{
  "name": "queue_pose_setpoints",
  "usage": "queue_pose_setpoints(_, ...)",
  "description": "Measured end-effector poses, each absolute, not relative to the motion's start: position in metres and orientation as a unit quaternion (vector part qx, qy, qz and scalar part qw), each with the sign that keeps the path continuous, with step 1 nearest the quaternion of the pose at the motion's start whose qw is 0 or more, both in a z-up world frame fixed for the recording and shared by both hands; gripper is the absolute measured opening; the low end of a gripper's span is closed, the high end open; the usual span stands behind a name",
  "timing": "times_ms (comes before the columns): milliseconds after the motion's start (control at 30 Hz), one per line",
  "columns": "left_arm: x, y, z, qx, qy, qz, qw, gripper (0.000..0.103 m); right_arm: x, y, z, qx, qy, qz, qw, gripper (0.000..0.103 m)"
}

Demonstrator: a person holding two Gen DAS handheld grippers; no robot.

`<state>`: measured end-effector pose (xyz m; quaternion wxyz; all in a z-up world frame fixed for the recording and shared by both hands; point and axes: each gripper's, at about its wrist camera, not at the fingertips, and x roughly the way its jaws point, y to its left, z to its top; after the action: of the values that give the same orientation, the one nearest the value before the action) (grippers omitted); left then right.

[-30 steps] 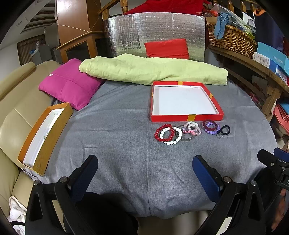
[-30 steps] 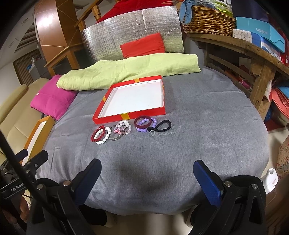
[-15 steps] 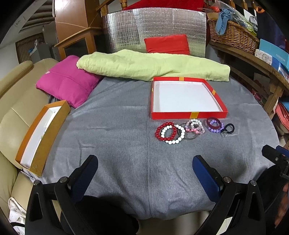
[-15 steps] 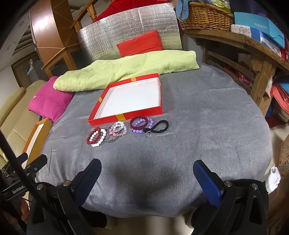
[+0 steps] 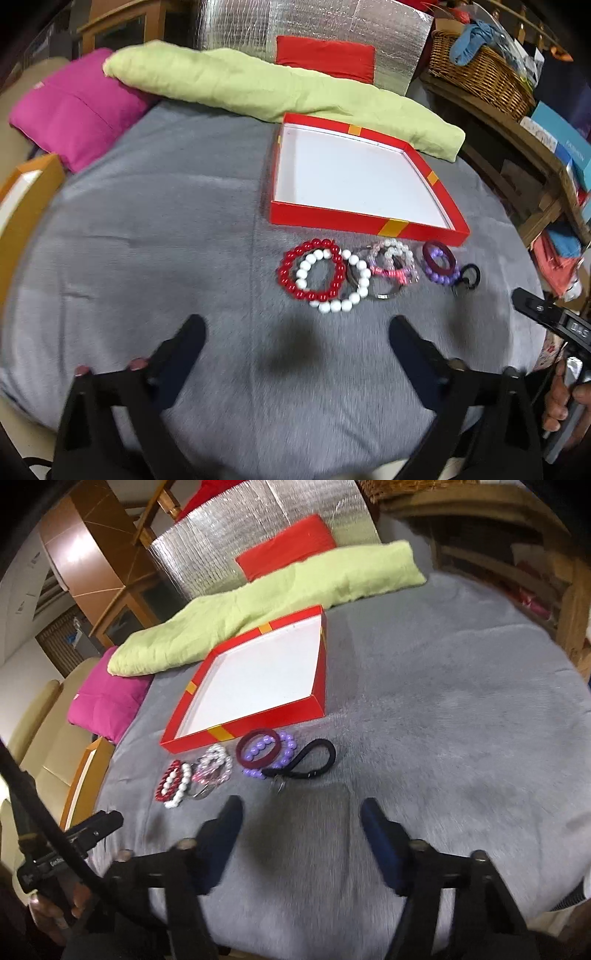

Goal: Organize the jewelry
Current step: 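Grasp the black hair tie with the right tool while the left grasps the red bracelet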

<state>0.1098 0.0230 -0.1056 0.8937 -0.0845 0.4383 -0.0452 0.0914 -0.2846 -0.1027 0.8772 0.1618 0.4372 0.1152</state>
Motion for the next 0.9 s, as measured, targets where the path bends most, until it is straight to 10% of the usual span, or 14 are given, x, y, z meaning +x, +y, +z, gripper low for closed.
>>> queue_pose_setpoints(333, 0.157, 0.029, -0.13, -0.112, 0.459, -0.067, 0.879, 0.059, 0.15, -0.273, -0.132, 0.162, 0.464, 0.103, 0.865, 0.048)
queue_pose_setpoints(600, 0.174, 0.03, -0.143, -0.123, 0.466, -0.091, 0.872, 0.018, 0.165, -0.258, -0.14, 0.112, 0.469, 0.098, 0.871, 0.007)
queue_pose_setpoints(900, 0.165, 0.05, -0.139, -0.131, 0.44, -0.067, 0.886, 0.006, 0.148, -0.265, -0.119, 0.108, 0.414, 0.103, 0.898, 0.006)
